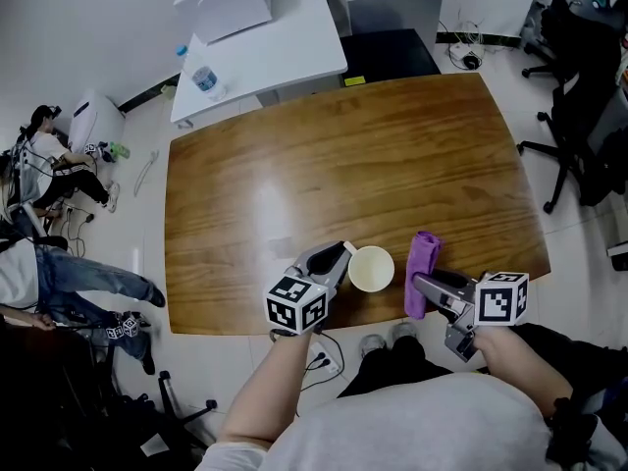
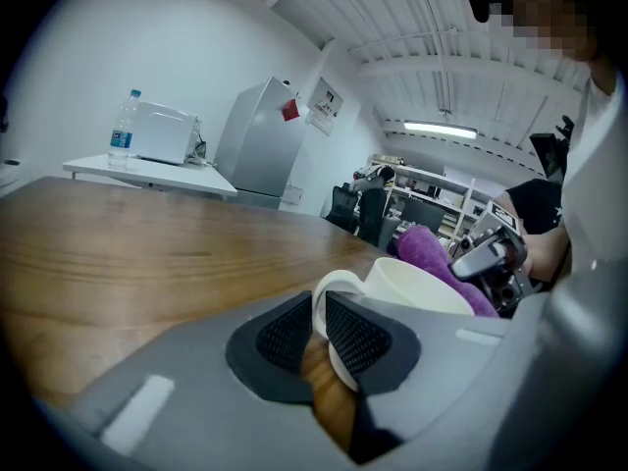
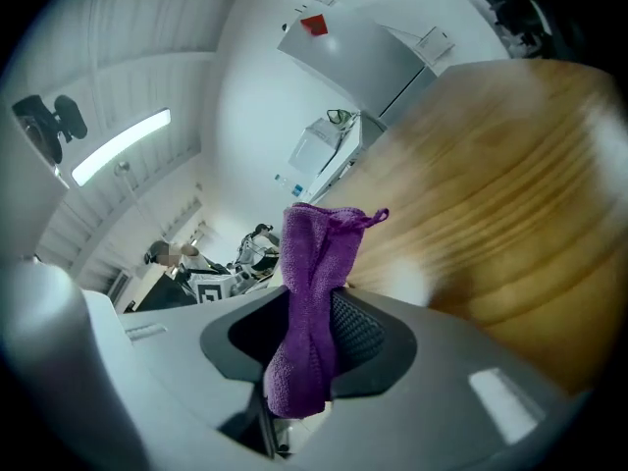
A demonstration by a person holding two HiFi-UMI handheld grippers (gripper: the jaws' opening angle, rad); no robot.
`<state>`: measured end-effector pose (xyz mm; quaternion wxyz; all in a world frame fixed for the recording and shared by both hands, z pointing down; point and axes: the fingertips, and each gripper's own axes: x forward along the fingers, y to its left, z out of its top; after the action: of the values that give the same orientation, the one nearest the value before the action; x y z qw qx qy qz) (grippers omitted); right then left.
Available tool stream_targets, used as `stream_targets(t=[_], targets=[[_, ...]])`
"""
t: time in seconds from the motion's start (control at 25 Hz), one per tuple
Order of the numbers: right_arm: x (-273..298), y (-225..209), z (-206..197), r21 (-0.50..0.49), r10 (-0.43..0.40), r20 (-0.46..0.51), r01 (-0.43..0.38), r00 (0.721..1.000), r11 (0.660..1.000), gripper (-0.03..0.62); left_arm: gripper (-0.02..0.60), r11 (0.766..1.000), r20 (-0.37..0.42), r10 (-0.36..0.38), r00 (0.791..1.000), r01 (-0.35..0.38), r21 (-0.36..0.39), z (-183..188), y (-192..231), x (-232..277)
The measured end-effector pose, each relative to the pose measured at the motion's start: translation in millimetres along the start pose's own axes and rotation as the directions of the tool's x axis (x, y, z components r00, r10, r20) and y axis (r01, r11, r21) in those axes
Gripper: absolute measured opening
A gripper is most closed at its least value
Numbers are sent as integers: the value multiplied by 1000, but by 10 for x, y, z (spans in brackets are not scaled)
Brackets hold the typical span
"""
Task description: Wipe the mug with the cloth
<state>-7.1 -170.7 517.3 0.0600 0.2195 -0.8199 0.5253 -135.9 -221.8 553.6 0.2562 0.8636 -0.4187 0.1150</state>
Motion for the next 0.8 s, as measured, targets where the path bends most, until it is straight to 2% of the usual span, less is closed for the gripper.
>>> stream_targets(t=[0.24,0.4,0.8], targets=[[-75,252,-216,19,64,1,-64,998,998,130,31,999,0,33,999,-33,-18,-59,-48,-81],[7,250,-283,34,79,-4,-79,997,996,130,31,999,-5,45,999,-45,-17,-93,-104,-115],[138,53,-363,18,28,-36,-27,999,999,130,49,998,0,46,999,-46,-36,-142,-198,-178]])
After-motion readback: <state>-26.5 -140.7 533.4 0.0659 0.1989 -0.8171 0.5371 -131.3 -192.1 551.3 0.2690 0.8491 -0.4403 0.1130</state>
